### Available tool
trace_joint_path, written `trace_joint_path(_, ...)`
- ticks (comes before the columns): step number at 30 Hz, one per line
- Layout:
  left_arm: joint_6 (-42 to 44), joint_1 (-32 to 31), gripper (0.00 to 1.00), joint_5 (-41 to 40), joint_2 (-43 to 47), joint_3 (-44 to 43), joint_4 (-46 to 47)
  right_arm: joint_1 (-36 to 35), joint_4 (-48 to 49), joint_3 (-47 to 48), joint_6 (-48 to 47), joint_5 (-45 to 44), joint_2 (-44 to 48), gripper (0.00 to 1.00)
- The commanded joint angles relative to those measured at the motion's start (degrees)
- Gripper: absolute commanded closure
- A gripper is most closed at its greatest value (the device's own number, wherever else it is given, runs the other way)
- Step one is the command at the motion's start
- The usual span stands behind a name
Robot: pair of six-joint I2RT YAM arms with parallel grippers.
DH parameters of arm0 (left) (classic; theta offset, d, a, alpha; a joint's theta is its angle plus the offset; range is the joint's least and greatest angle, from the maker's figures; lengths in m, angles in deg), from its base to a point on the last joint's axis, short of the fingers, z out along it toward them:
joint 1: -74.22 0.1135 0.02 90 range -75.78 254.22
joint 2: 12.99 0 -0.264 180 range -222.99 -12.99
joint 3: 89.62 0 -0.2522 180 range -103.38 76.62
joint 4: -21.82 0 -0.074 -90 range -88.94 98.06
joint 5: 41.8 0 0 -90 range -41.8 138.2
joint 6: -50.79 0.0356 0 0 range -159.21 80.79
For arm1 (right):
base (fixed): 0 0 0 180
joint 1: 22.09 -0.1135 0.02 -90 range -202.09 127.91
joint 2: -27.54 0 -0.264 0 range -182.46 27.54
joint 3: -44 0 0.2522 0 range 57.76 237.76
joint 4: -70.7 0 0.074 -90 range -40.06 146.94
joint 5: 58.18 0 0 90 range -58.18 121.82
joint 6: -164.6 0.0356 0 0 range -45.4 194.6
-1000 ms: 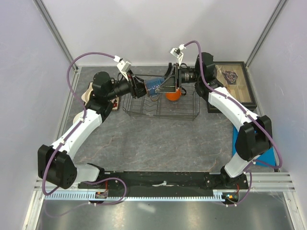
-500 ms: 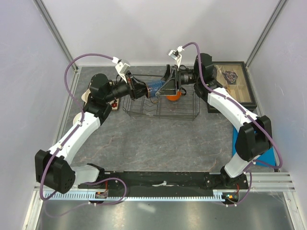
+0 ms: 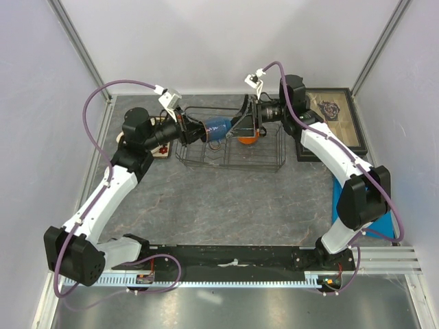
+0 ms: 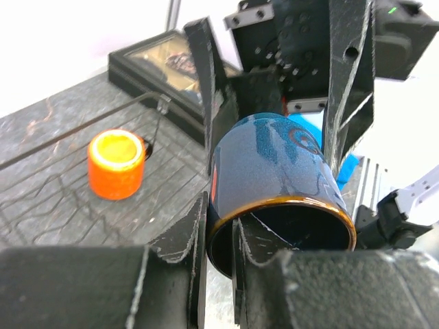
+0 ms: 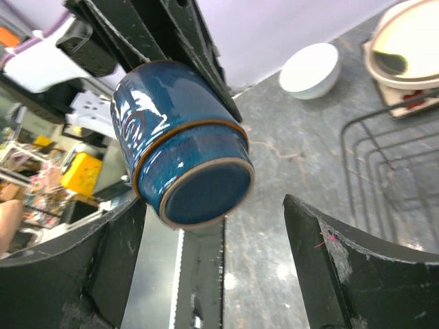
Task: Unload the mixed dishes from the dish rack
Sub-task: Place the cup at the center of the board.
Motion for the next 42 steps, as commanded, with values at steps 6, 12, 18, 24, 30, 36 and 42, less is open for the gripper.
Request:
trace_joint_path(6,15.2,2.9,0.98,-4.8,3.5,-9.7,-24.0,1.2,-26.5,7.7,-25.4,-16.5,2.9,0.1)
trace_joint_path(12,28.7,6.3,0.98,-11.6,3.6,-15.0,-42.5,1.2,-30.4,6.5,-30.2,-25.4,4.3,0.1)
trace_joint_path(18,38.1,11.5,0.98,-17.0,1.9,-16.9,-57.0,1.2,-31.2,5.6,-31.2,-26.4,4.2,0.1)
trace_joint_path(24,45.3,17.0,0.98,-20.5,-2.8,-16.9,-62.1,1.2,-31.2,4.9,-31.2,-26.7,5.3,0.1)
trace_joint_path(30,50.3,19.8,0.98,-23.5,-9.4,-18.3,-65.1,1.2,-31.4,3.8,-32.0,-27.2,6.7,0.1)
trace_joint_path(36,51.6,19.9,0.98,-28.2,-14.6,-18.3,-63.9,1.2,-31.5,3.8,-31.9,-27.1,6.5,0.1)
trace_joint_path(42,52.9,19.9,0.98,-32.6,-19.9,-17.9,-62.2,1.2,-31.5,3.8,-31.9,-26.7,6.4,0.1)
